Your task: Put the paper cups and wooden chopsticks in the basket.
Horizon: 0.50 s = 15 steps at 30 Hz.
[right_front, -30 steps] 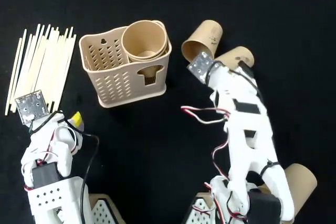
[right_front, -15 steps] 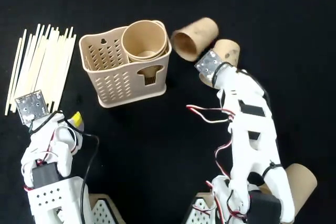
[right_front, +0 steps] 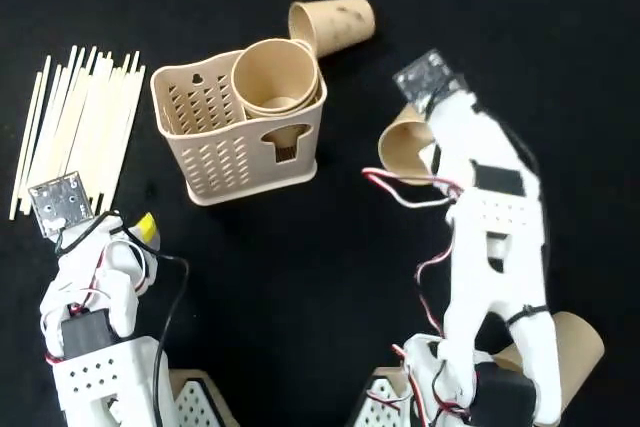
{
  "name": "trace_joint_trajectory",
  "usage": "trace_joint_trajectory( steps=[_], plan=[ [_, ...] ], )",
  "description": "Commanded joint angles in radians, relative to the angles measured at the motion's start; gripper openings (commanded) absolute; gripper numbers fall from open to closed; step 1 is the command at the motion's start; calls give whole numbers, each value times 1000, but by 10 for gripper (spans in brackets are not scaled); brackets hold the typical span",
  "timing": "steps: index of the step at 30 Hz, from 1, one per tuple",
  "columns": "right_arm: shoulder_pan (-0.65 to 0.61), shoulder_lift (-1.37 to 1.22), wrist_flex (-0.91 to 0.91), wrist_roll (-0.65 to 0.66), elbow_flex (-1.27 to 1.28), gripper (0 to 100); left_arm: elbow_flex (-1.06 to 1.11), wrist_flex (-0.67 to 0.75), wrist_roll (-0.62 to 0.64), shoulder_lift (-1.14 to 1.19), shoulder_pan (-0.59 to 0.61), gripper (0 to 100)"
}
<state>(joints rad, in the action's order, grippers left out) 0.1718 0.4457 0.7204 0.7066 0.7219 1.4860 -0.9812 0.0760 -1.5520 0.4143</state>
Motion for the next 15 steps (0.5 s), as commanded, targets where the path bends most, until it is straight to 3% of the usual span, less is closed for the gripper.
trace_joint_trajectory(
  steps=[1,7,15],
  plan=[
    [14,42,130,-61,-140,12,-7,20,0,-9,-12,240],
    [14,42,245,-120,-229,12,-8,20,0,-9,-12,240],
    [54,42,258,-192,-274,12,-8,20,0,-9,-12,240]
  ],
)
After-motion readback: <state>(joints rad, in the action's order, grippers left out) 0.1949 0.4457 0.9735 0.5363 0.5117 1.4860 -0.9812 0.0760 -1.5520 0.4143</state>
